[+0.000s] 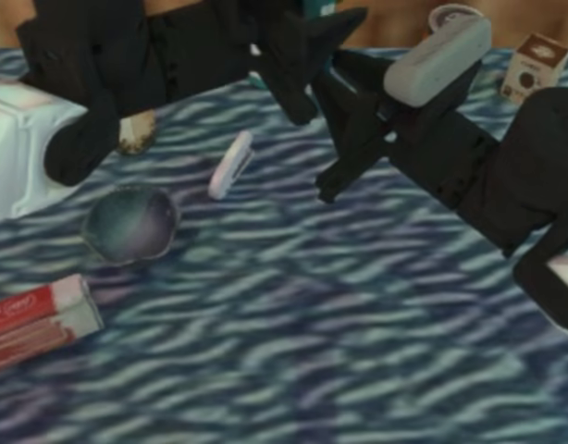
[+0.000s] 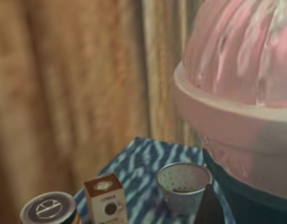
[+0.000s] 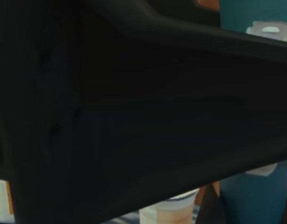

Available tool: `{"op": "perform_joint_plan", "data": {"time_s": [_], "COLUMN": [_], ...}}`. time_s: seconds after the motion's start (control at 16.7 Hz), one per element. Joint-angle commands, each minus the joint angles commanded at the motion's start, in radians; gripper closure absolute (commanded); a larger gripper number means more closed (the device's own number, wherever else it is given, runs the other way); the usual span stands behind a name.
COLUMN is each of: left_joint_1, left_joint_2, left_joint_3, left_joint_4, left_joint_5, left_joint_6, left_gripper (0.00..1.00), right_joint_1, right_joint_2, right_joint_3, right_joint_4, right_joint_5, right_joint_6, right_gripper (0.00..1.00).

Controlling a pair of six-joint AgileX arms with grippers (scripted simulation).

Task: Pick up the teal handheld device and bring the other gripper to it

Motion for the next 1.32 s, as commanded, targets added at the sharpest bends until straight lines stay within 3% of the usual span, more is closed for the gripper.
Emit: {"op": "perform_joint_plan", "data": {"time_s": [0.12, 0.6, 1.32], "left_joint_1": [0.0, 0.0, 0.0], "left_joint_2": [0.0, 0.0, 0.0], "left_joint_3": [0.0, 0.0, 0.0], "left_joint_4": [0.0, 0.0, 0.0], "left_joint_5": [0.0, 0.0, 0.0], "left_joint_6": [0.0, 0.0, 0.0], "left_gripper": [1.0, 1.0, 1.0], "right_joint_1": [0.0, 0.0, 0.0], "right_joint_2": [0.0, 0.0, 0.0], "right_joint_3": [0.0, 0.0, 0.0], "right_joint_4": [0.0, 0.0, 0.0], "right_joint_5": [0.0, 0.0, 0.0], "right_joint_6": [0.0, 0.0, 0.0], "right_gripper": [1.0, 1.0, 0.1]}}
